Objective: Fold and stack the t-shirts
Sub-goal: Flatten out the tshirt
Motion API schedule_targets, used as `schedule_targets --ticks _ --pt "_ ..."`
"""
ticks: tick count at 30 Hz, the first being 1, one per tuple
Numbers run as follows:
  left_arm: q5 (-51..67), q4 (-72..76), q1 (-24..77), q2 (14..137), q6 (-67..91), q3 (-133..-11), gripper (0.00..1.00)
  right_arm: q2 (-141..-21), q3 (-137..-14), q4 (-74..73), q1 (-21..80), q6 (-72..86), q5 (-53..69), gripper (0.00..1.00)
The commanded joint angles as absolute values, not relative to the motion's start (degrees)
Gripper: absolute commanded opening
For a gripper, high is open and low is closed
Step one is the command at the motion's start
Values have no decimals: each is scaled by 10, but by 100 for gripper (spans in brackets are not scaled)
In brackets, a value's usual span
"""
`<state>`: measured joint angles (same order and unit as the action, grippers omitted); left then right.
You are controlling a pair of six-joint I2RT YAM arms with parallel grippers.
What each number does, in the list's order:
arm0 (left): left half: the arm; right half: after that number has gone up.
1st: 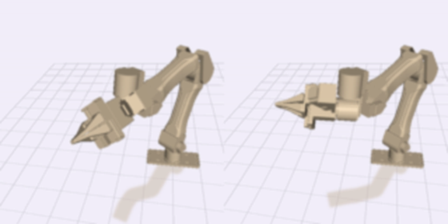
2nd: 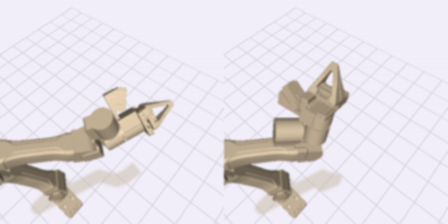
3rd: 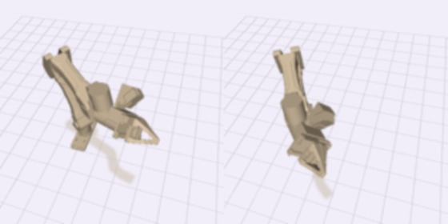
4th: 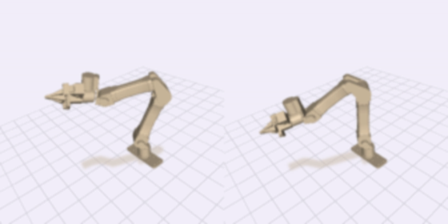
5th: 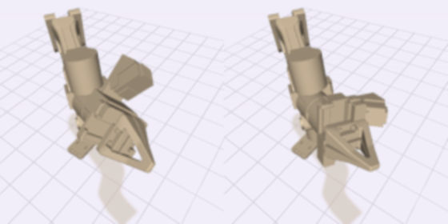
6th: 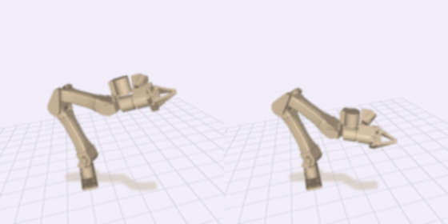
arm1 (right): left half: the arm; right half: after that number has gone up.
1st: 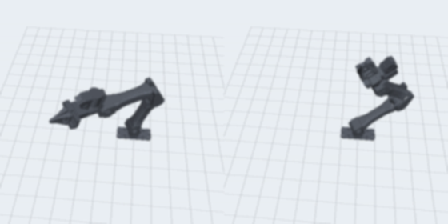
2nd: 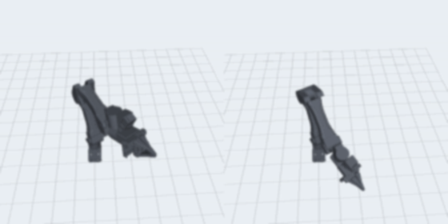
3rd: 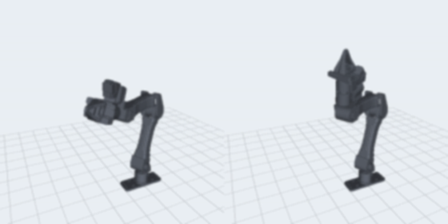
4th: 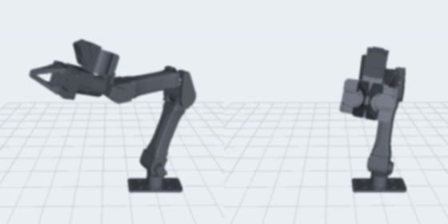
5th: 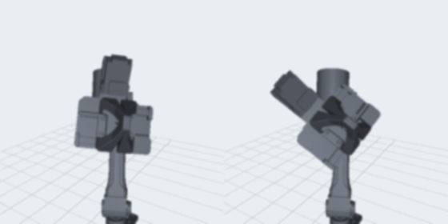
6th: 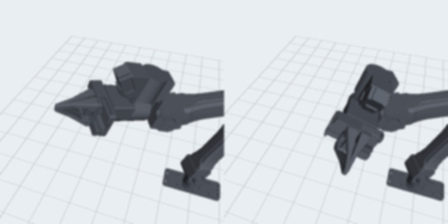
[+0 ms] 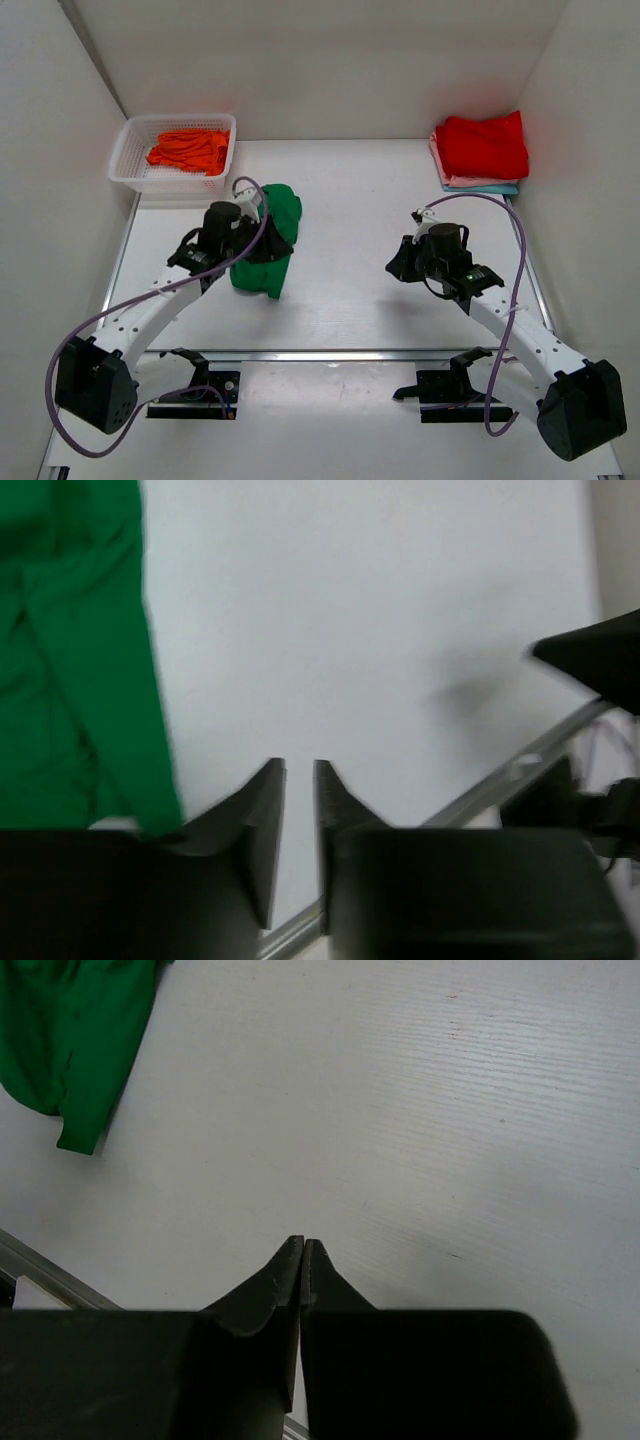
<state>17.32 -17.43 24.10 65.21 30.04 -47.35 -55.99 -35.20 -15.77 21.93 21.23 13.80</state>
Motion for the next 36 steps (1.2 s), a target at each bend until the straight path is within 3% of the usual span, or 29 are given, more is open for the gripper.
schedule_targets --ticks 1,2,3,4,5,16,17,18,20,21,23,24,25,27,31,36 --pt "118 -206 255 664 279 -402 20 -558 -349 -113 215 217 148 0" --pt "113 -209 256 665 278 -389 1 -561 -343 -113 214 219 149 0" --pt "99 -209 259 673 276 -387 0 -556 -342 -112 213 220 152 0" --pt "77 -210 268 678 273 -381 12 -549 -338 -111 212 219 155 0" --pt "63 -210 274 681 272 -379 41 -550 -339 -109 210 220 156 0" --pt "-14 -207 308 750 285 -366 51 -535 -323 -106 191 221 176 0" --pt "-21 -211 314 758 285 -370 53 -535 -322 -105 187 219 176 0" --pt "-21 -214 309 759 286 -371 66 -534 -324 -105 187 217 176 0" --pt "-11 -207 309 768 287 -362 71 -540 -317 -104 189 220 177 0" --pt "-8 -203 309 767 289 -360 70 -537 -316 -104 188 223 180 0" --pt "-3 -190 311 773 297 -359 50 -536 -318 -102 190 223 175 0" --pt "-3 -184 311 775 296 -364 27 -536 -315 -102 190 224 178 0" --pt "13 -181 311 772 305 -366 11 -537 -316 -95 191 227 180 0" --pt "36 -188 314 766 315 -403 0 -540 -314 -100 190 224 180 0" --pt "104 -204 330 772 352 -520 0 -542 -301 -84 183 224 178 0" --pt "179 -265 416 869 390 -888 0 -542 -288 -75 159 222 187 0"
